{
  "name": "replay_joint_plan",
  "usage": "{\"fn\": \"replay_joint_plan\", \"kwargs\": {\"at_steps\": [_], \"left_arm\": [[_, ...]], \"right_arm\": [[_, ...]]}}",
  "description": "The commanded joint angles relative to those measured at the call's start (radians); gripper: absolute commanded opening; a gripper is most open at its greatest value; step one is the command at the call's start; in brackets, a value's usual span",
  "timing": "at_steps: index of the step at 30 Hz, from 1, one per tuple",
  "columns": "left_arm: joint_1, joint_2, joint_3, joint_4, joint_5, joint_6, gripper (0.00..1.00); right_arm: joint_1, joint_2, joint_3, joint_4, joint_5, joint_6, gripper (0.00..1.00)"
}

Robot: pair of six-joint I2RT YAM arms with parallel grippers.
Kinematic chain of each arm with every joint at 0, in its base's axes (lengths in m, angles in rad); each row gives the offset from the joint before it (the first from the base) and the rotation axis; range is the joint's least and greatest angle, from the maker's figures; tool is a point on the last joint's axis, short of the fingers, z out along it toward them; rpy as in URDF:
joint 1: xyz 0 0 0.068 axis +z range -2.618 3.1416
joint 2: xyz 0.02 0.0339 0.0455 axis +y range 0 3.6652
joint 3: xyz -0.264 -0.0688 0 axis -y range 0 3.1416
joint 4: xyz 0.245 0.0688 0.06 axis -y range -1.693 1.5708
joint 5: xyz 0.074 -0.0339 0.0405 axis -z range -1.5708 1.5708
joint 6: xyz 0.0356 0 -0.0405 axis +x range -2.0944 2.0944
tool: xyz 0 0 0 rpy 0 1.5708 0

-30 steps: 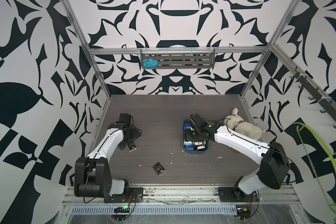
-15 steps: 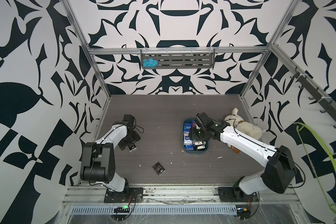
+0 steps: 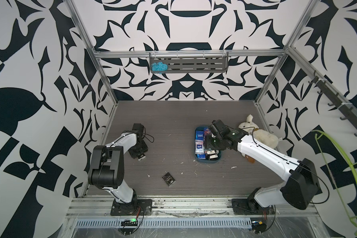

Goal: Put the pocket tissues into the storage box
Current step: Pick up the pocket tissues from the center of the board.

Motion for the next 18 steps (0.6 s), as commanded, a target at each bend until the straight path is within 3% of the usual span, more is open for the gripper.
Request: {"fn": "replay_joint_plan", "kwargs": {"at_steps": [1,6,12,18], "left_arm": [[0.002,0.003,-0.023,0.010,0.009,0.016,0.41],[0.001,-0.049,-0.032,-0.002,0.014,0.012,0.39],[-0.007,-0.208,-0.066,-0.032,0.084,-0.043,0.39],[-0.121,-0.435,-0.088,-0.072,0.076,-0.162,0.37]], "right_arm": [[-0.009,-0.031,0.004,-0.028,0.034,0.001,0.61],[-0.015,-0.035,0.007,-0.033,0.034,-0.005,0.61],[-0.047,-0.018,-0.001,-0.032,-0.010,-0.029,0.61],[-0.148,-0.024,-0.057,-0.023,-0.114,-0.011,0.61]]}}
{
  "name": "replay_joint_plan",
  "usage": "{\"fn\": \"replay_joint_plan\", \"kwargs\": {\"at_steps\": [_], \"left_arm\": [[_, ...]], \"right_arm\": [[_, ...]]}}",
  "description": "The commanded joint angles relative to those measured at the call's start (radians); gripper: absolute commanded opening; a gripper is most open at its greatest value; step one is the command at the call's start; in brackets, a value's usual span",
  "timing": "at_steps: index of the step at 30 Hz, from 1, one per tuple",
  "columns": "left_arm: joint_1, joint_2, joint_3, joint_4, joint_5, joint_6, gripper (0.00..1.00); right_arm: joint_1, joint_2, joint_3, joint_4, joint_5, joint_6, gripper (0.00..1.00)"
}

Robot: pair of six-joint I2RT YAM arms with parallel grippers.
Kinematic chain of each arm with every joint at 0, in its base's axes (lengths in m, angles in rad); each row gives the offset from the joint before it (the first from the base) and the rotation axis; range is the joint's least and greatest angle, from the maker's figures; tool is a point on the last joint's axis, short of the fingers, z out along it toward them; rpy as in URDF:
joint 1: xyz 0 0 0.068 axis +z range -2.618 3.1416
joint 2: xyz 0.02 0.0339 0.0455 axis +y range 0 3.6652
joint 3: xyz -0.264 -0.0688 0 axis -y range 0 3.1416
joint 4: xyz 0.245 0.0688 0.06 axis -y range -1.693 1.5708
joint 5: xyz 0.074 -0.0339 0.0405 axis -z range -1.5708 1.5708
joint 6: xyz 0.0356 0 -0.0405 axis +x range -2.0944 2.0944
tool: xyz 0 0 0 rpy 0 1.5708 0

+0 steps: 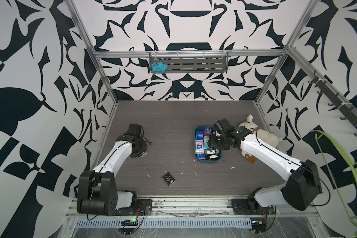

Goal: Put the pocket tissues into the storage box
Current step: Pick up the pocket tissues from the center of the board, then place the pocket tissues in the storage box.

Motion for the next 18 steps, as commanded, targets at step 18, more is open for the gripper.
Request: {"fn": "replay_joint_plan", "kwargs": {"at_steps": [18], "left_arm": [[-0.769,-0.019,0.169,-0.073,-0.313,-0.448,0.37]], "right_arm": [[-0.233,-0.067,-0.106,0.008,-0.158,0.032,0.64]]}}
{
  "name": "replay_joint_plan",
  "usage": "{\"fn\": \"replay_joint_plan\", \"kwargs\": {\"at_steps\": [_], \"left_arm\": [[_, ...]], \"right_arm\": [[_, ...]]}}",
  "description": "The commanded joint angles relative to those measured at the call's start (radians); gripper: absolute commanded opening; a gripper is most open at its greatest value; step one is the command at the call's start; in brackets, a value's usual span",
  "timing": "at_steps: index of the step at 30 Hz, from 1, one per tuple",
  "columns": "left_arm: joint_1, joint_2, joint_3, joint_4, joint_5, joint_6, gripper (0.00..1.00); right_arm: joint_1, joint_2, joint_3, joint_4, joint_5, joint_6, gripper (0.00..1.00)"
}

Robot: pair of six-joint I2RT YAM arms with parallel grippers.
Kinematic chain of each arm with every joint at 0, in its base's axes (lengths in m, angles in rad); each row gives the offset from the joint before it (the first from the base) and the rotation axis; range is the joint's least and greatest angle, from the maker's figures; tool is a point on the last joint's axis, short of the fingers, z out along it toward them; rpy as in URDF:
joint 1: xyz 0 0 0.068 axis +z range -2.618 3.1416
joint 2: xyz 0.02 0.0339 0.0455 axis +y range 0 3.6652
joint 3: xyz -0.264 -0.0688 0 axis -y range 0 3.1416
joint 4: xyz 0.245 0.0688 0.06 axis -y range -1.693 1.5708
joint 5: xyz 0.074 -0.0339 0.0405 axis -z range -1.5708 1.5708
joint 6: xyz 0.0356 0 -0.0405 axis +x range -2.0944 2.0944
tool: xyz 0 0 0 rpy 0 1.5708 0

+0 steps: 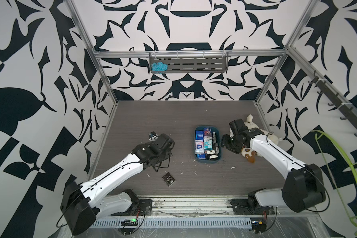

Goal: Put the pocket tissues into the storage box
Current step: Place the pocket tissues in the storage box.

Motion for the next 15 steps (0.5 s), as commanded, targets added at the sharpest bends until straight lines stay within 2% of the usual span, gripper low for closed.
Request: {"fn": "replay_joint_plan", "kwargs": {"at_steps": [1,6,11,15], "left_arm": [[-0.087,0.101,0.088,0.007,-0.090,-0.064,0.37],[-0.165,0.312,0.242,0.064,-0.103,-0.042,0.38],[-0.181,0.508,0.418,0.082,-0.089,0.012,0.39],[-0.192,0.603,0.499,0.096,-0.079,0.046,0.40]], "right_arm": [[0.001,-0.027,0.000,0.005,-0.032,0.012,0.64],[0.001,-0.060,-0.021,0.011,-0.051,0.015,0.64],[0.001,-0.109,-0.045,0.005,-0.061,0.012,0.64],[0.001,-0.137,-0.057,-0.009,-0.061,0.006,0.64]]}}
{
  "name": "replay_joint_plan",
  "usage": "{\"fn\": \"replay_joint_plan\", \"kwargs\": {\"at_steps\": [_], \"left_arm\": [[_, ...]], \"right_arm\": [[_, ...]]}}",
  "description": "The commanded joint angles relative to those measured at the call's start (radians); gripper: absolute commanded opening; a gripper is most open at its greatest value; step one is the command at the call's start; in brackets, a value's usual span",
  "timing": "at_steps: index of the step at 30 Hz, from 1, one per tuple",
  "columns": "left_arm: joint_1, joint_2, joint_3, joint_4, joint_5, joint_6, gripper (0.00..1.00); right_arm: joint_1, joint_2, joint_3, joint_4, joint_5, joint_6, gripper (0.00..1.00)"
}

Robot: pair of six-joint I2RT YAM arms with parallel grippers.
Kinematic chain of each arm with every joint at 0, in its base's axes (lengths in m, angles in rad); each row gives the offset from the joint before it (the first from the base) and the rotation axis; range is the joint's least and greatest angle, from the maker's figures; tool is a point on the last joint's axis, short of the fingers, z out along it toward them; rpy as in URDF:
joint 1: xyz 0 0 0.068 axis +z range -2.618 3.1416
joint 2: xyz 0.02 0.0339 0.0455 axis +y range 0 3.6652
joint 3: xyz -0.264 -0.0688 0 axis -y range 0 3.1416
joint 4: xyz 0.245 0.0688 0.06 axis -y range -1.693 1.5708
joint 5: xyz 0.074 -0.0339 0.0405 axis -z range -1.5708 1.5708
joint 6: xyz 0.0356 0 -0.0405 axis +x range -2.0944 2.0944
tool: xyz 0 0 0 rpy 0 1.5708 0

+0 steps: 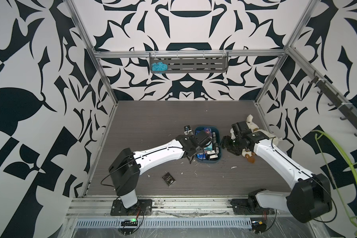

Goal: Put the pocket tissues into the storage box
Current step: Place the pocket tissues in the storage box.

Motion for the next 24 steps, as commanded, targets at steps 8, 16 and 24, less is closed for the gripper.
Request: {"fn": "replay_joint_plan", "kwargs": {"at_steps": [8,16,24], "left_arm": [[-0.036,0.164,0.129,0.015,0.031,0.056,0.41],[-0.047,0.216,0.158,0.020,0.050,0.055,0.43],[-0.049,0.220,0.182,-0.034,0.047,0.068,0.64]], "right_arm": [[0.001,-0.048,0.001,-0.026,-0.018,-0.008,0.64],[0.001,-0.049,0.003,-0.029,-0.040,-0.017,0.64],[0.002,-0.062,0.023,-0.061,-0.080,-0.062,0.63]]}}
